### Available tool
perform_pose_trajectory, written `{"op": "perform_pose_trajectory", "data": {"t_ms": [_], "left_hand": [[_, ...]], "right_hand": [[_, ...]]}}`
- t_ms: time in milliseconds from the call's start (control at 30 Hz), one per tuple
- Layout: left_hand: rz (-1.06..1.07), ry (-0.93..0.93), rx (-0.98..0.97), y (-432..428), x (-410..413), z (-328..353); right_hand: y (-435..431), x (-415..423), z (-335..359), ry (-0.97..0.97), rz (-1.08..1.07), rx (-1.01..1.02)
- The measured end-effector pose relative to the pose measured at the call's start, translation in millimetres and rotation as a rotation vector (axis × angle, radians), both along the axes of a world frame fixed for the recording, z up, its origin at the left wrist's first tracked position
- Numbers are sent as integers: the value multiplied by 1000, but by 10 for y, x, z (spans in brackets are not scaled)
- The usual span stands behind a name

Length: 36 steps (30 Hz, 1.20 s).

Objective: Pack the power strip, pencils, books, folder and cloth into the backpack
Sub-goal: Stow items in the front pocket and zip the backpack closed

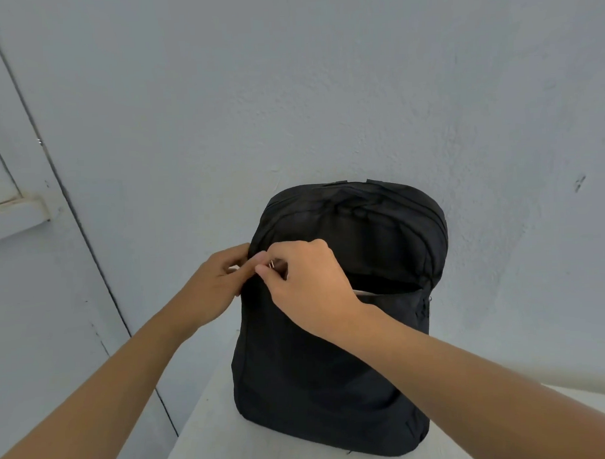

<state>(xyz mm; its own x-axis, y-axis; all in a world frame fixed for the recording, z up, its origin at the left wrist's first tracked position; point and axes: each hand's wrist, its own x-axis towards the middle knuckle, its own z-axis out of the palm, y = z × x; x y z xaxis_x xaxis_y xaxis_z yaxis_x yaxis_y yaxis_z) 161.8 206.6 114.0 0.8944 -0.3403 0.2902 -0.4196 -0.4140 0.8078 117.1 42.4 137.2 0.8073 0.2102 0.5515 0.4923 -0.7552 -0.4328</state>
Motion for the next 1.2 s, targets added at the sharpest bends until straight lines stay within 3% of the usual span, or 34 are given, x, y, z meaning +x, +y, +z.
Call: {"op": "perform_pose_trajectory", "data": {"t_ms": [333,500,700,767,867,933,1033,1100,1200], "left_hand": [[138,-24,-49,-65,54,-120],[252,-71,26,-125,-11,-121],[277,9,-2,-137,-51,-105],[337,-76,3,-179,-93,-105],[465,-407,-30,-232,-277,-95],[313,-617,-3,-338,-431,-18],[-16,-820,382,-571,-485,43],[-118,-827,512,-677,-447,43],[-171,-783,541,-759,-390,51]], "right_hand": [[-491,-184,55,62,-186,-202],[-858,-331,30,154,-289,-214],[-1149,-546,-165,-27,-305,-206],[-1151,-589,-183,-68,-324,-212],[-1127,-604,-121,65,-356,-52],[-1041,-579,-73,111,-343,30],[-823,-583,10,118,-272,31],[-754,-594,34,172,-216,-59],[-849,-551,24,352,-195,-80]]}}
